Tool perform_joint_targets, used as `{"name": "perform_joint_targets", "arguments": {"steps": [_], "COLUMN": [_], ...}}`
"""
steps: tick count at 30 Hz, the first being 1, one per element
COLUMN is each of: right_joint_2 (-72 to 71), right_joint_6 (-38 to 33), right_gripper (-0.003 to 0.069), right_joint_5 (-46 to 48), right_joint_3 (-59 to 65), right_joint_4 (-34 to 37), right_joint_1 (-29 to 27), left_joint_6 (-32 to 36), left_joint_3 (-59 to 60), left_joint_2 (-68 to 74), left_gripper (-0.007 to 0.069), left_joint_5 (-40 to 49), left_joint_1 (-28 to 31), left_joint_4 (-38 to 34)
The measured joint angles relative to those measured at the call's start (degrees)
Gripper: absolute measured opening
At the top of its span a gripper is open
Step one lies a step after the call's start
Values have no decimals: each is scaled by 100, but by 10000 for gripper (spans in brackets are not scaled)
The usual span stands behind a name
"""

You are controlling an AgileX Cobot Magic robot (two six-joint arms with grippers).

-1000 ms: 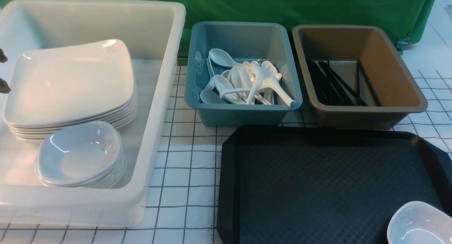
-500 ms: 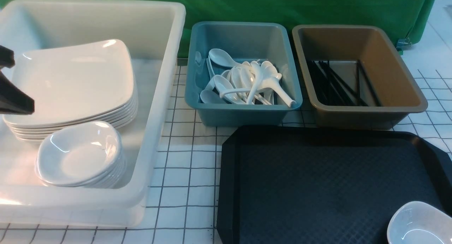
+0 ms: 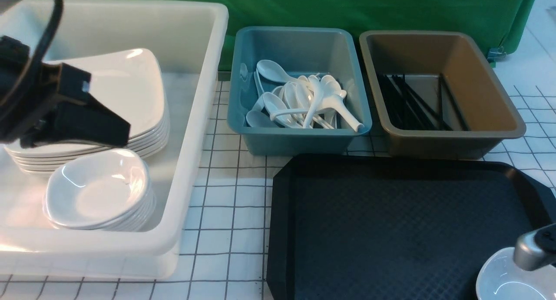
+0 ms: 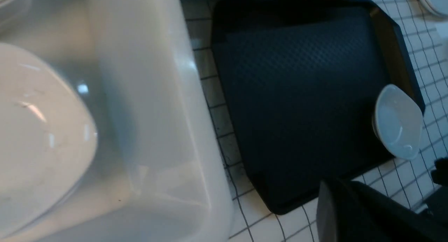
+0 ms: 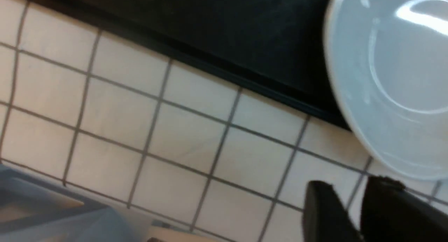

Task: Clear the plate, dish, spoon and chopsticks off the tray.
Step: Use the right arm to grab a small plate from the dinner plate

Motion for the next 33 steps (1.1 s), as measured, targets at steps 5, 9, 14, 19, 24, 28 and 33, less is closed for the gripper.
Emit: {"name": "perform_joint_targets", "arguments": {"steps": [5,9,14,19,24,28,33], "right_joint_2": [762,1339,1981,2513,2813,2834,2828], "right_joint_6": [-79,393,1746,2321,2387,2386,2319], "right_gripper": [450,465,465,465,457,385,223], "right_joint_5": [-420,-934,-1152,-1191,-1438,-1644,-1665], "right_joint_3": [0,0,0,-18,-54,-49,-63], "right_joint_4": [78,-300,-1358,-1929,-2074,-2166,-2335], "right_joint_1": [312,634,913,982,984,984,991], "left_joint_6": [-36,-46,-46,-62,-62,-62,-36], "left_joint_3": [25,25,25,25,25,25,25], "left_joint_2": [0,0,0,0,0,0,0], "left_gripper": [-3,-3,-3,-3,-3,-3,-3], "left_joint_5": [-203,-366,-422,-427,-446,-446,-446], "left_joint_1": [-326,-340,-340,-340,-340,-345,-345], "left_joint_4": [67,161,265,290,290,296,301]}}
